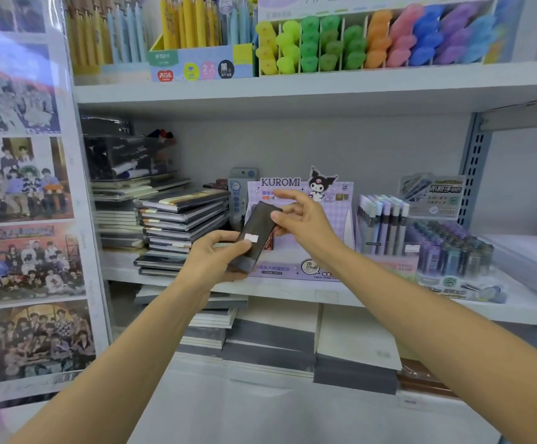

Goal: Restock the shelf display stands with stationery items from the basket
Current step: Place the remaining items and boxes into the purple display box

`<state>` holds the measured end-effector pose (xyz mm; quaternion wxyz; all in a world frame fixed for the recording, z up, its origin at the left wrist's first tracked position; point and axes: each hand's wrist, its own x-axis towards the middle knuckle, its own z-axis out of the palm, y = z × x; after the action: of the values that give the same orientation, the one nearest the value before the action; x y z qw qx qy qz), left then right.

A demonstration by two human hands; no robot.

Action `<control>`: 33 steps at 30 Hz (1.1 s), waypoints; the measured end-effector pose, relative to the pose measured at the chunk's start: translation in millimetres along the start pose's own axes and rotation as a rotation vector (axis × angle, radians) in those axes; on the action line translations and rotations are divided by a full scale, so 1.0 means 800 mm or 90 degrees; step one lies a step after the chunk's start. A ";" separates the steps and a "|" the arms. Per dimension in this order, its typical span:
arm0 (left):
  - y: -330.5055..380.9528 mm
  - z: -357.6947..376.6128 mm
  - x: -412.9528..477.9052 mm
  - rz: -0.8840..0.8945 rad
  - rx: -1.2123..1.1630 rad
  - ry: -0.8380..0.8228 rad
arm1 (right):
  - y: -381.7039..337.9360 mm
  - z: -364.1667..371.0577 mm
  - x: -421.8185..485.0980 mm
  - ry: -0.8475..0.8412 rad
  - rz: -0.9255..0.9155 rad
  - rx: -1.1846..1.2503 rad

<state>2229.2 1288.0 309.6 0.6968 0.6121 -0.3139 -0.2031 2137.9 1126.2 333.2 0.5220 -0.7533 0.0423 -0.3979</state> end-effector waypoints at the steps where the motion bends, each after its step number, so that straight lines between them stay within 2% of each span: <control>1: 0.001 0.001 -0.001 0.005 -0.002 0.008 | 0.000 -0.004 -0.002 -0.001 -0.003 -0.005; 7: 0.011 0.012 -0.002 0.021 -0.066 0.014 | -0.001 -0.024 -0.022 -0.116 -0.071 -0.164; 10: 0.017 0.020 -0.007 -0.007 -0.102 -0.018 | 0.002 -0.033 -0.029 -0.079 -0.070 -0.222; 12: 0.021 0.024 -0.008 -0.032 -0.159 -0.031 | 0.004 -0.037 -0.031 -0.057 -0.074 -0.226; 14: 0.023 0.026 -0.010 -0.023 -0.152 -0.026 | 0.004 -0.038 -0.035 -0.045 -0.073 -0.217; 17: 0.013 0.028 -0.015 0.059 -0.024 -0.009 | 0.004 -0.034 -0.041 -0.051 -0.044 -0.169; 21: 0.000 0.029 -0.016 0.141 0.083 0.014 | 0.003 -0.026 -0.045 -0.122 -0.011 -0.166; 23: -0.003 0.026 -0.014 0.179 0.158 0.015 | 0.000 -0.021 -0.042 -0.121 -0.031 -0.195; 26: -0.011 0.025 -0.011 0.257 0.331 -0.022 | -0.011 -0.013 -0.033 -0.087 -0.038 -0.140; 29: -0.026 0.025 -0.007 0.308 0.458 0.007 | -0.018 -0.007 -0.023 -0.099 -0.087 -0.189; 31: -0.040 0.020 -0.007 0.379 0.544 0.053 | -0.020 -0.006 -0.016 -0.060 -0.114 -0.212; 33: -0.060 0.010 -0.003 0.453 0.694 0.047 | -0.022 -0.007 -0.005 0.036 -0.122 -0.184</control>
<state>2226.7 1276.1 262.3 0.3211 0.7431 -0.5313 0.2496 2125.3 1131.5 346.6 0.3664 -0.8096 0.0419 -0.4567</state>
